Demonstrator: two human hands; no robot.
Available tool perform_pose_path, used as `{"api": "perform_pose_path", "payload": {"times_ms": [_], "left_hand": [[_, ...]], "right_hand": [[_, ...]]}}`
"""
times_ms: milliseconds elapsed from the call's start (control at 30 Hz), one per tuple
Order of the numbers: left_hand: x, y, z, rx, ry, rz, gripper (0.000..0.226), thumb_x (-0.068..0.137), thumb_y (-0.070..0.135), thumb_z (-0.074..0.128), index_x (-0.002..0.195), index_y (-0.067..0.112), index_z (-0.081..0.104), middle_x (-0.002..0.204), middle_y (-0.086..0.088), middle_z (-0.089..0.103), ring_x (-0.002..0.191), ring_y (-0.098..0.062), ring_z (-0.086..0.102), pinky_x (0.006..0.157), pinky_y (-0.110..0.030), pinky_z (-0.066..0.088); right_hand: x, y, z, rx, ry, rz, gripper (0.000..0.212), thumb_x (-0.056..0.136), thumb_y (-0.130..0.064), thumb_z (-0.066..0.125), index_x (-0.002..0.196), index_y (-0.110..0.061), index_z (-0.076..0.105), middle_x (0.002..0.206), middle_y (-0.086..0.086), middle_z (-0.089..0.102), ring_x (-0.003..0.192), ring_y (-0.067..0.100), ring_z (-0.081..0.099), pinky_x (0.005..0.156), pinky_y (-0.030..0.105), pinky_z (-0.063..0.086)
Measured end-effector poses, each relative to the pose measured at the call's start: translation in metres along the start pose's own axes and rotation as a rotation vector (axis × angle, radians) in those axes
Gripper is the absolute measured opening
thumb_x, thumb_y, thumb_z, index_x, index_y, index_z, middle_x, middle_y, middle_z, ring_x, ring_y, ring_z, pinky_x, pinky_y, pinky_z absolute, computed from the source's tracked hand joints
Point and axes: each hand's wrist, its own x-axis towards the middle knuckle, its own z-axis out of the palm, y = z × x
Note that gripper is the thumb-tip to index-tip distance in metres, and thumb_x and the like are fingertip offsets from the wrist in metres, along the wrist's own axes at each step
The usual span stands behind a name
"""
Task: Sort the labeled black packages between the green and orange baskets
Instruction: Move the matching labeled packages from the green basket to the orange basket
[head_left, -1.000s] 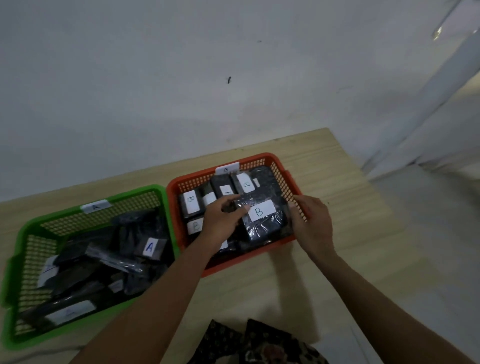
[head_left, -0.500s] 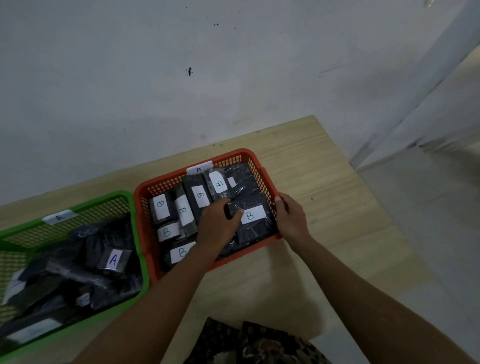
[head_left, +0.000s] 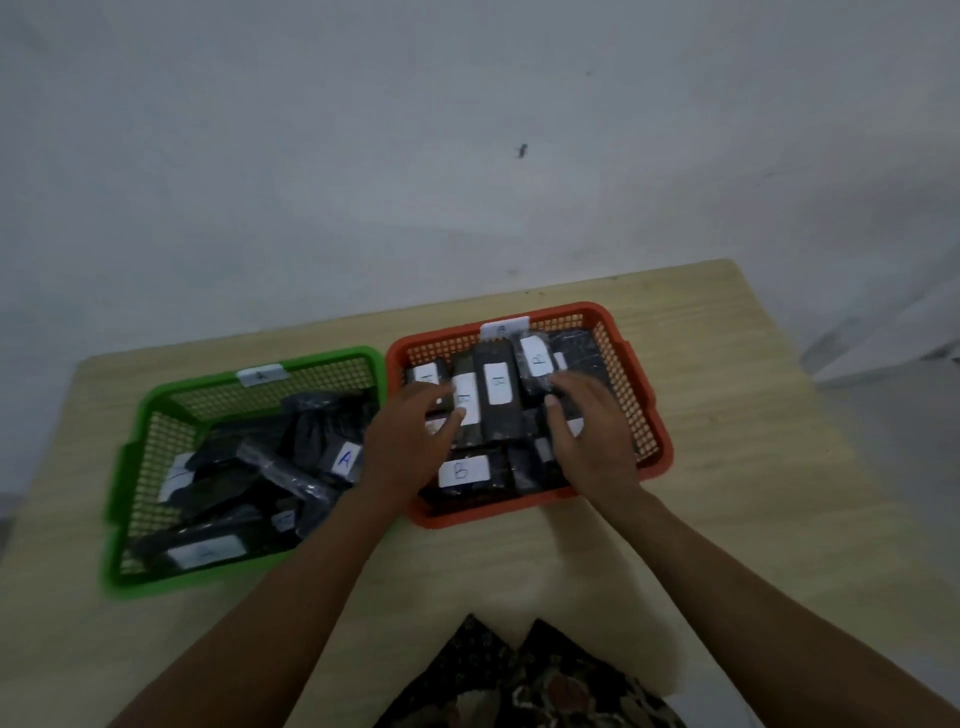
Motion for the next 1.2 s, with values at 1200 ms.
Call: {"api": "perform_pose_path", "payload": {"times_ms": [1200], "left_hand": [[-0.001,-0.153,-0.117,-0.822,-0.13,-0.839,0.033,0.084,0.039,0.072,0.095,0.007,0.073,0.097,-0.013,0.075,0.08,-0.023,0.075,0.065,-0.031,0.061]], "right_hand": [[-0.016,-0.141,0.16,0.057,-0.258,-0.559,0.03,0.087,-0.01,0.072,0.117,-0.005,0.068,0.125,0.012,0.065,0.119,0.023,0.059,0.106,0.03,0.045]]}}
